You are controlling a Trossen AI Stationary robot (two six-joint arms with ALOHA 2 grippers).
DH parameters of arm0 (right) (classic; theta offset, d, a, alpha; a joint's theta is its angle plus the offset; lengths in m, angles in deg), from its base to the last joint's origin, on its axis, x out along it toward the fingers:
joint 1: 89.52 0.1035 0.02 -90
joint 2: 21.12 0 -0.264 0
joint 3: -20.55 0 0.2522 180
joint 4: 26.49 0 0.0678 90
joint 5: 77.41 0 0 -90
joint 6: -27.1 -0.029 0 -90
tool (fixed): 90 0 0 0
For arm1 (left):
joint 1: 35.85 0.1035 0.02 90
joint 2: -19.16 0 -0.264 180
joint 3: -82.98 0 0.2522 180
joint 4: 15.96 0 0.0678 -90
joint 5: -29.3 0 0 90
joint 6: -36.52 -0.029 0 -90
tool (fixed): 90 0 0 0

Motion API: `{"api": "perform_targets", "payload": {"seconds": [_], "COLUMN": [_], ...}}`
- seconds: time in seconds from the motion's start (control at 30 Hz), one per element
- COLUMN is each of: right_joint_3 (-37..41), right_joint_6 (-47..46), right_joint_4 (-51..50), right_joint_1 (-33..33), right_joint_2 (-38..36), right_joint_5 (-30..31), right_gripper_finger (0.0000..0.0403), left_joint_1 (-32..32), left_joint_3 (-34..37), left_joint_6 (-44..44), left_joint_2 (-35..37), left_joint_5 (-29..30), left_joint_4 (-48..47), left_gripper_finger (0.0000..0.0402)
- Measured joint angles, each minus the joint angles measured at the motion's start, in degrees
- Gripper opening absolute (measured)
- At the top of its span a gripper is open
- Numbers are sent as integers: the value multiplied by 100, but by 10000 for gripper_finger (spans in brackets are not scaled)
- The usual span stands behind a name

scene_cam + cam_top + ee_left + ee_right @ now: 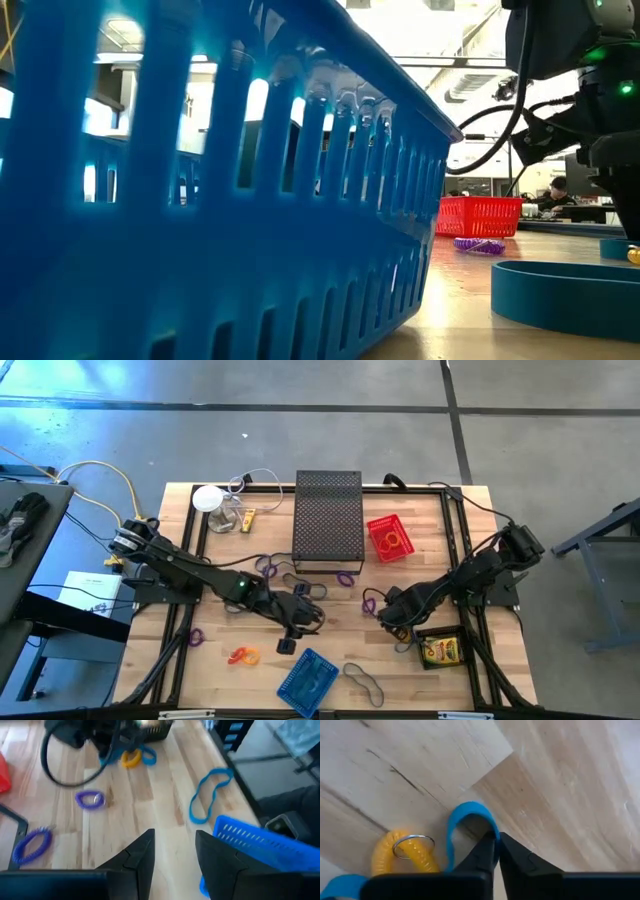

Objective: Pick & Place Office Desk Supplies
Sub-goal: Put the blue rubber band into the blue bin

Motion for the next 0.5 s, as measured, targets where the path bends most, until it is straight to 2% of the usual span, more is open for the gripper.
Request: {"api": "perform_targets", "payload": {"seconds": [0.17,0.3,0.5], "right_joint_3": [-97,-366,-1059], "right_joint_6": [-11,-316,-174], "right_joint_4": [-280,-741,-540], "right_joint_1": [150,451,1124], "right_joint_2": [-72,-238,-297], "right_joint_5": [875,1655,3310], "right_gripper_finger": [3,3,3], "left_joint_1": [0,0,-36], "left_joint_3": [0,0,-7], "left_joint_6": [68,445,579], "left_joint_2": [0,-64,-468], "left_joint_5": [2,18,282], "left_joint_4": [326,401,1183], "left_gripper_finger": [137,137,137]}}
